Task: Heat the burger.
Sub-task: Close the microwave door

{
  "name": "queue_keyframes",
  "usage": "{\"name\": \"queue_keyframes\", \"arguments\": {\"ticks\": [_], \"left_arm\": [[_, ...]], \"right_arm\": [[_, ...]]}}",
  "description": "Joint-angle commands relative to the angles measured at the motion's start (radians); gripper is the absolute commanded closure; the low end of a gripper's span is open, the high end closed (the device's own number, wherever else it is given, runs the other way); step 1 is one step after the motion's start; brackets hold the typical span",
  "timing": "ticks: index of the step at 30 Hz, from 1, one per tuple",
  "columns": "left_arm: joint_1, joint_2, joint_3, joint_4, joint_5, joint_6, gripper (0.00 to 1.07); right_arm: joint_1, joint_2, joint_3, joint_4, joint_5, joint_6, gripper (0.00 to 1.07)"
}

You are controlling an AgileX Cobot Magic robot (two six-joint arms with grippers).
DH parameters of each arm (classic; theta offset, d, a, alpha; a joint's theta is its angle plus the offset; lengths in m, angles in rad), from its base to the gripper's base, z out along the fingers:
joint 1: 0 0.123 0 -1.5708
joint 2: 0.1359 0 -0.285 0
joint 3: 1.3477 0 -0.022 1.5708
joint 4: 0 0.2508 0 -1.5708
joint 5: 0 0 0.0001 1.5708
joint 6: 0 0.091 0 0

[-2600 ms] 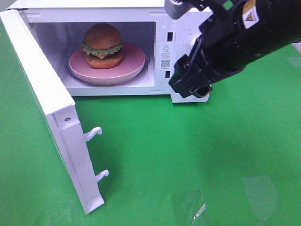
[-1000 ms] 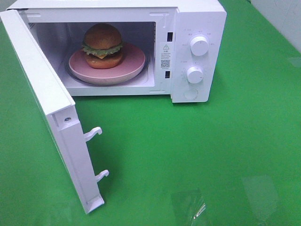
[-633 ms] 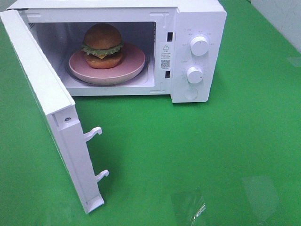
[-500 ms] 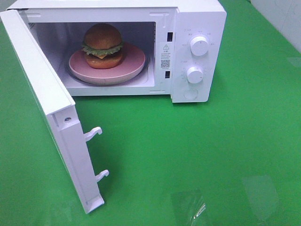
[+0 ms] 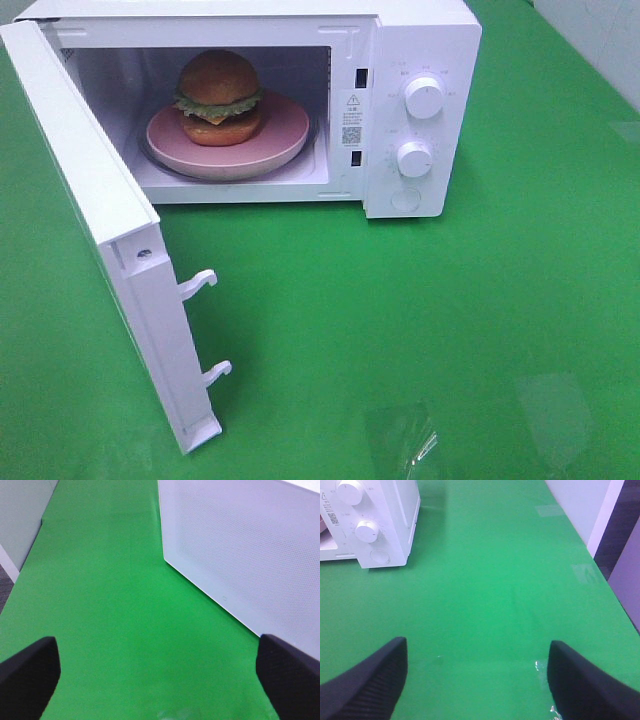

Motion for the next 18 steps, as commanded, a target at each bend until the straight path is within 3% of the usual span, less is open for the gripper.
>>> {"name": "queue_keyframes", "arguments": {"ticks": [1,18], "left_arm": [[0.0,-0.017,0.003,0.0,0.0,-0.007,0.07],[0.0,-0.017,0.003,0.0,0.0,-0.007,0.07]], "right_arm": [[-0.006,-0.024,0.002,0.003,0.001,-0.008,0.31],[-0.006,-0.024,0.002,0.003,0.001,-0.008,0.31]]}}
